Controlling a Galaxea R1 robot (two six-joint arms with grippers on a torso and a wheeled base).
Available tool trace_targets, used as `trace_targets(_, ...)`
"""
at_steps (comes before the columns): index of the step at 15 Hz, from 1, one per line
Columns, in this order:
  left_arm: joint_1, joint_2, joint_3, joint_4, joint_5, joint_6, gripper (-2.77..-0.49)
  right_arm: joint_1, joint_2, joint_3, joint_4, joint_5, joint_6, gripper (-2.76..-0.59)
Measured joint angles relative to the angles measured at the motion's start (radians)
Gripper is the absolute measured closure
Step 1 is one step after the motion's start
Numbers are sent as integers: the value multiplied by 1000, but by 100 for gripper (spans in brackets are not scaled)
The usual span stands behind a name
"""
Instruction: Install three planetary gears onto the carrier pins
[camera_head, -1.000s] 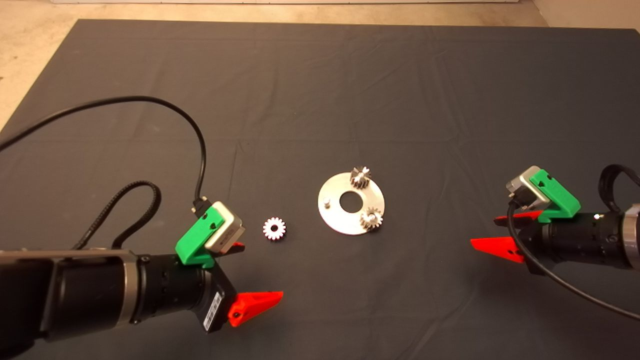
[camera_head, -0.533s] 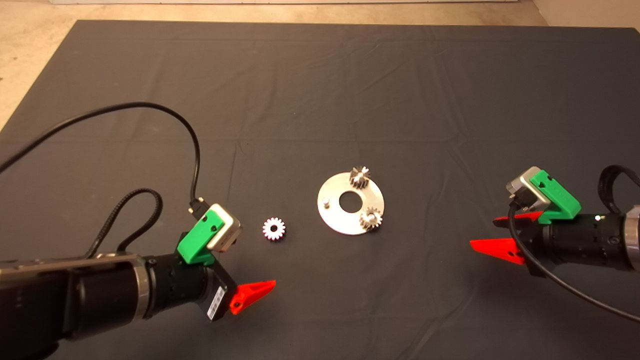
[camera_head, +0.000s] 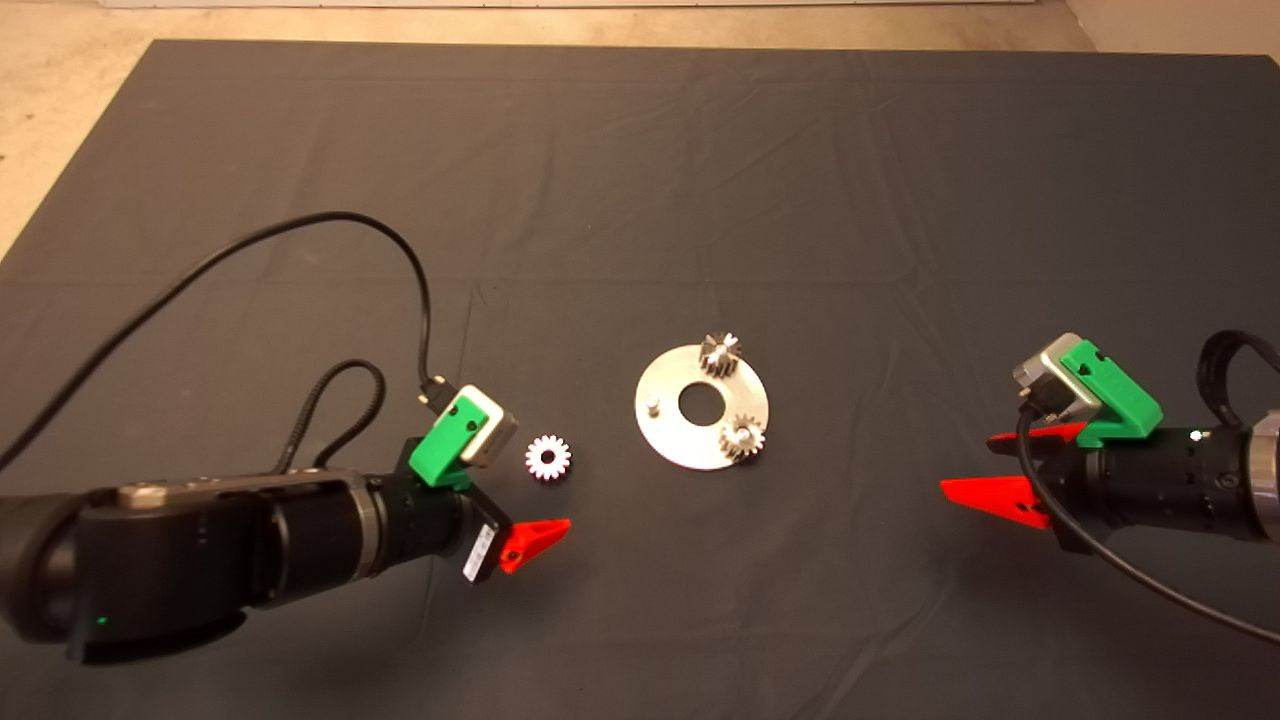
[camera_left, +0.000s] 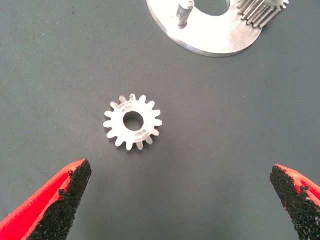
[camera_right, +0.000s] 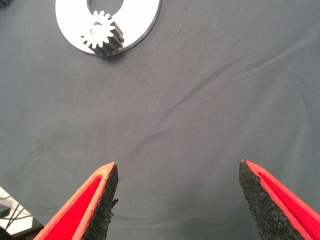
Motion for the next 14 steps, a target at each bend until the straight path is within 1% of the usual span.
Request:
trace_targets(2,0,13,-33,2,3,0,-262,0,0,0,0,0,0,-178)
trace_targets(4,1,42,-59,4,2,0,-262,0,1,0,0,0,0,-178)
trace_targets(7,3,72,-103,33,0,0,-262,0,-1,0,0,-1,0,-178)
trace_targets(8,3,76,-111,36,-3,0,-262,0,-5,0,0,-1,-1,-178)
trace_targets(10,3,75,-116,40,-17,0,-262,0,-9,0,0,-2,-1,-178)
trace_targets(14,3,77,-120,43,-18,0,-262,0,-10,0,0,-2,-1,-178)
